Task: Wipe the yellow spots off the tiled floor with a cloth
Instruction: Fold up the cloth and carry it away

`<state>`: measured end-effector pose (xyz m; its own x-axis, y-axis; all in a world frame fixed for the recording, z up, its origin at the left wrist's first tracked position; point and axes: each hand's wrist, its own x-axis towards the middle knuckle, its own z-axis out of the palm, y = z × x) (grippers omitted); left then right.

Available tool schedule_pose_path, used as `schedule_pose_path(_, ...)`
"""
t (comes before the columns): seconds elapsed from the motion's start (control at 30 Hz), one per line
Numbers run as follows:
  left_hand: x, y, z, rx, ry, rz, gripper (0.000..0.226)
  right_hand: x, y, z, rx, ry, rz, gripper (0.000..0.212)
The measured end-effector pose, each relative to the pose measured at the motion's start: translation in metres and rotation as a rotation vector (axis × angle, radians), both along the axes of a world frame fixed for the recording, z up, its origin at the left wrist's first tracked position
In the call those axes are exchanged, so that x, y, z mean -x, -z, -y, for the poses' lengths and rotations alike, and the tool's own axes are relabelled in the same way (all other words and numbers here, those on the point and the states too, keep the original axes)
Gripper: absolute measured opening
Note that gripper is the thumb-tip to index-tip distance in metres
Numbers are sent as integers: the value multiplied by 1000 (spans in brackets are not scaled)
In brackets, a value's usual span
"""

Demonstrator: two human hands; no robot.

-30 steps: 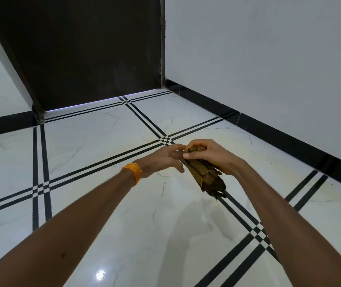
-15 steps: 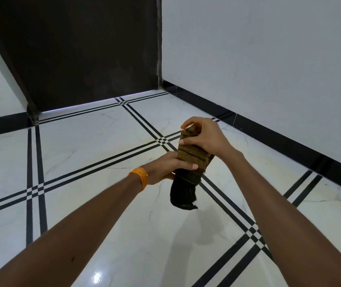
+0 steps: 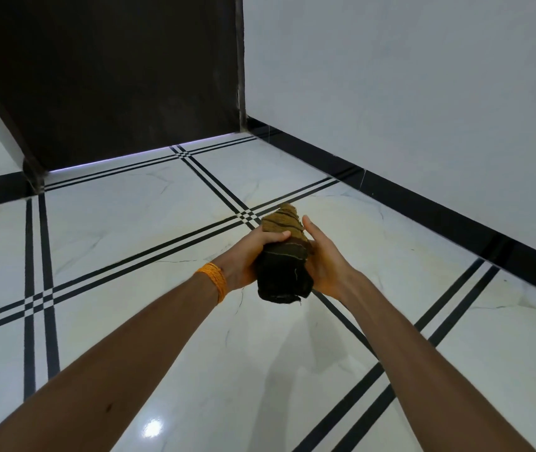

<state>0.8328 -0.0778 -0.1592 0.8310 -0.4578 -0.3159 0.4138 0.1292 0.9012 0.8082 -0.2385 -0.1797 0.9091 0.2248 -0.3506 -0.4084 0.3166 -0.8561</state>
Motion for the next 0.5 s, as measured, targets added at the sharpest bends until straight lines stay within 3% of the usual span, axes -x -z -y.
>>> schedule_pose_path(0.17, -11, -5, 1, -196, -59, 171, 34, -13, 1, 2, 52, 66, 53, 41)
schedule_pose_path(0.33, -1, -31, -7, -115, -132, -15, 31, -14, -44, -13, 9, 90, 62, 36)
schedule_pose_path(0.5, 9, -108, -7, -20, -252, -92, 30, -3, -127, -10, 3, 81, 67, 34)
